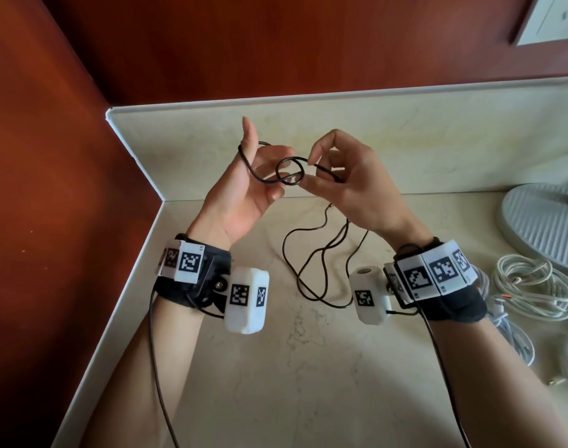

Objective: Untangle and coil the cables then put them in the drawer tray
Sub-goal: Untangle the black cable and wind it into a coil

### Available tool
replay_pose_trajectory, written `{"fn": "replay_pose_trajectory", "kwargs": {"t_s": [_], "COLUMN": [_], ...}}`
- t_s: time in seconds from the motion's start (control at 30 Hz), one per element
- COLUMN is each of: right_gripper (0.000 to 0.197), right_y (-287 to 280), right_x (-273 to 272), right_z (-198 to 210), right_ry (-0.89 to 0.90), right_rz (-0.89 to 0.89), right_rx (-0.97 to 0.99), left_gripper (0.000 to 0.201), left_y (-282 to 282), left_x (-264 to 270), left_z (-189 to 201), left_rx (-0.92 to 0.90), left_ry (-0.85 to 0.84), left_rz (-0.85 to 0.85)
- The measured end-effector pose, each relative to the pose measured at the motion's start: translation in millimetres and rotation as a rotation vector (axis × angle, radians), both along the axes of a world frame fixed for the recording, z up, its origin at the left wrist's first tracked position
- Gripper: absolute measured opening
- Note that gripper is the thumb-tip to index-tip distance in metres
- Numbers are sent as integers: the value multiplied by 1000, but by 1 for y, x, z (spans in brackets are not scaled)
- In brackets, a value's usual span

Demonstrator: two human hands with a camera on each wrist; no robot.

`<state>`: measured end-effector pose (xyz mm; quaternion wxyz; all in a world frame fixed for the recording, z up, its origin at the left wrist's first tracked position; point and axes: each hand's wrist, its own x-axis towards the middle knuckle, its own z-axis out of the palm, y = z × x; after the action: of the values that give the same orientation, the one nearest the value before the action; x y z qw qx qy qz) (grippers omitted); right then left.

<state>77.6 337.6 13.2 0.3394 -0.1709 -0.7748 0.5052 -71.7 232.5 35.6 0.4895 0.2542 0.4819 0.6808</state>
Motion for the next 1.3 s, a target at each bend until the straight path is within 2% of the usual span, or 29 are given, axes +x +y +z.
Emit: {"fn": "replay_pose_trajectory", "kwargs": {"t_s": [0.1,0.23,0.3,0.37,0.43,0.5,0.63,0.67,0.77,0.87,0.93,1.07,1.2,1.3], "right_gripper": [34,22,38,50,51,44,18,23,49,57,50,27,29,28], "right_y": [-2,-5,-6,-3,1,4,-5,-7,-18,-28,-32,-32,-37,-37], "right_x": [3,7,4,1,1,1,-2,-4,-10,-16,-18,-21,-26,-31], "right_z": [4,7,5,1,-4,-10,-12,-11,-4,-5,-9,-8,-12,-17], "right_ry": [-72,-150,-89,-39,-118,-318,-651,-681,-494,-414,-419,-317,-201,-72], "right_rz": [14,42,-44,-182,-239,-239,-221,-225,-155,-31,22,131,45,-30], "right_rx": [38,157,135,122,116,137,243,288,289,88,39,-17,-65,-190], "left_gripper": [74,67,54,34,14,20,42,44,47,48,48,45,46,47], "left_y": [-2,-2,1,2,0,0,6,6,4,0,-1,0,2,-1], "left_x": [-3,-10,-18,-31,-42,-46,-39,-36,-27,-22,-23,-24,-22,-21], "left_z": [1,0,-5,-10,-14,-16,-17,-17,-15,-11,-10,-9,-13,-11], "left_rx": [4,15,-12,-6,3,-29,-137,-141,-148,-102,-55,20,78,120], "left_ry": [68,42,-47,-229,-299,-176,235,296,408,468,463,361,299,200], "left_rz": [-45,34,114,175,186,253,356,321,97,-34,-50,25,-3,-48]}}
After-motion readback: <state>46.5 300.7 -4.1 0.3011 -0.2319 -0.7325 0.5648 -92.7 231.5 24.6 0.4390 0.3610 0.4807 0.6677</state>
